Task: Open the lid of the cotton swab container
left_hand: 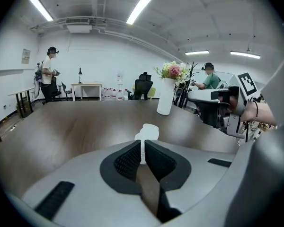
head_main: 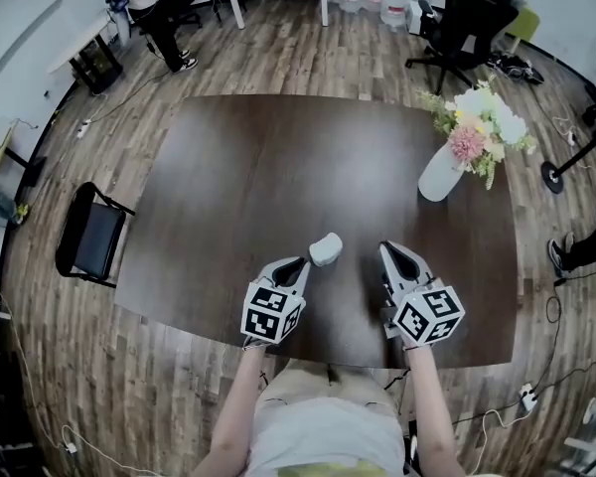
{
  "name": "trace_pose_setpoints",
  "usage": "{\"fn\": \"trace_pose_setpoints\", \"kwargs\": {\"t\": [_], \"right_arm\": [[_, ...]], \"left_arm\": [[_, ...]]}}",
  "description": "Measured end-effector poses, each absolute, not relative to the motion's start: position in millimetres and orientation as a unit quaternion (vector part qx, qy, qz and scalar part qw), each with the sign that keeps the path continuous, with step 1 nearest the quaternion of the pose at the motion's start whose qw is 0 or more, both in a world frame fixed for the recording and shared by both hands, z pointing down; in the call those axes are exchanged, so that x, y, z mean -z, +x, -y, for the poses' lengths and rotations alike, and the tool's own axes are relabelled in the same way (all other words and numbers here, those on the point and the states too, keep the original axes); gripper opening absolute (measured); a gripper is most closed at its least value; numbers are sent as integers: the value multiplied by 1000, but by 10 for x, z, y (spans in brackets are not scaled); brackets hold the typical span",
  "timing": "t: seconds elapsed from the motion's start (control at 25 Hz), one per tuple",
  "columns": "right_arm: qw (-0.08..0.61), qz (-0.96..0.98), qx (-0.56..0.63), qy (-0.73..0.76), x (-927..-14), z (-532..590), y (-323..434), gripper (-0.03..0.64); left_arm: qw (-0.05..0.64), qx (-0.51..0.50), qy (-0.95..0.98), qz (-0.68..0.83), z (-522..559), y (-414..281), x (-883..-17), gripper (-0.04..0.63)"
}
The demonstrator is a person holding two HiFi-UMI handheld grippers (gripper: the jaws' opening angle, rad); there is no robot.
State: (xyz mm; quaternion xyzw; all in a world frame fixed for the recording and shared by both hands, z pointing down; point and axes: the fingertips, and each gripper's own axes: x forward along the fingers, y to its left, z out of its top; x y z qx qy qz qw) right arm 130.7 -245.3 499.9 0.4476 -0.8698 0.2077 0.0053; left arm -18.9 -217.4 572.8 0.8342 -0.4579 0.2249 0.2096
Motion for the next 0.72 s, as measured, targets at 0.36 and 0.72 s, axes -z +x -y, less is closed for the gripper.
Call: {"fn": "trace_pose_setpoints", "kwargs": {"t": [0.36,0.72], "right_arm": [[21,848,-229,477,-5243,2419,1545,21],[31,834,-239,497,-5374,2291,1658,21]], "left_arm": [[211,-250,852,410,2161,-22,-6102,175],[177,-262,866,387,2394,118,-6283,279]]}}
